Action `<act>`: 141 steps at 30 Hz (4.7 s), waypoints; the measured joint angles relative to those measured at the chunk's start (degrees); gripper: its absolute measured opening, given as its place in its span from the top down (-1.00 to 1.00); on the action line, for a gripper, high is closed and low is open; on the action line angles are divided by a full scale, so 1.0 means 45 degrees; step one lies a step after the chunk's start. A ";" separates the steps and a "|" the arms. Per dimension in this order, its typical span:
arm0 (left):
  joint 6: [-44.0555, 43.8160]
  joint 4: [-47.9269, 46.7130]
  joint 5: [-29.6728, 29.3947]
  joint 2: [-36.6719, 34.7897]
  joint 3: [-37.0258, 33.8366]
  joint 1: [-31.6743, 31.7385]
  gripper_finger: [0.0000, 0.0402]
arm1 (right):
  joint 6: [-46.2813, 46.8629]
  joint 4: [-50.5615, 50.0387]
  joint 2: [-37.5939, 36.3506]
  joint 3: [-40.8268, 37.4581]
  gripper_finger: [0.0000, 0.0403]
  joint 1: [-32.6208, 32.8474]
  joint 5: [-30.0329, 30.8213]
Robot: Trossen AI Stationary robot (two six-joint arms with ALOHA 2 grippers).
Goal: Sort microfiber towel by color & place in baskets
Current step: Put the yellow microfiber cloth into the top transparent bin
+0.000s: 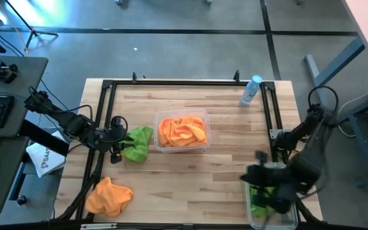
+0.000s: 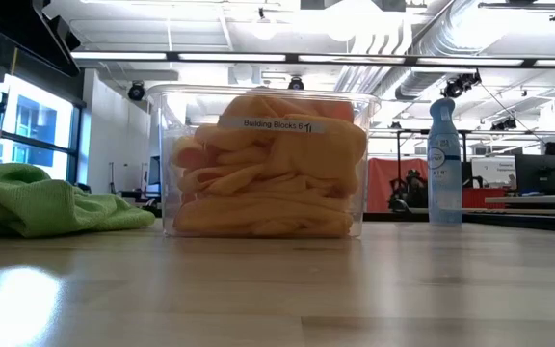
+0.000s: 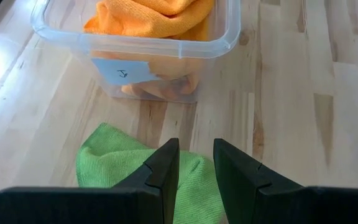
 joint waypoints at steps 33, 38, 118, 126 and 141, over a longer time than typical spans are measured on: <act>-0.4644 -0.1992 0.2385 0.2974 0.3235 -0.0499 0.80 | -0.0630 0.6941 0.3118 0.0000 1.00 -0.3601 0.2463; -0.6234 -0.2899 0.2596 0.3586 0.4519 -0.0903 0.96 | 0.1817 0.3582 0.3040 0.0000 1.00 -0.2890 0.2453; -1.5527 -0.0746 0.8702 1.0012 0.5008 -0.6198 0.63 | -0.2739 1.3241 -0.5023 -1.0501 1.00 -0.2382 0.0700; -1.5691 -0.0373 0.8717 1.0845 0.5008 -0.6889 0.63 | -0.2739 1.3241 -0.5019 -1.0496 1.00 -0.2382 0.0674; -1.3546 -0.0347 0.9663 1.3291 0.5008 -0.6750 0.72 | -0.2832 1.3237 -0.5018 -1.0496 1.00 -0.2383 0.0698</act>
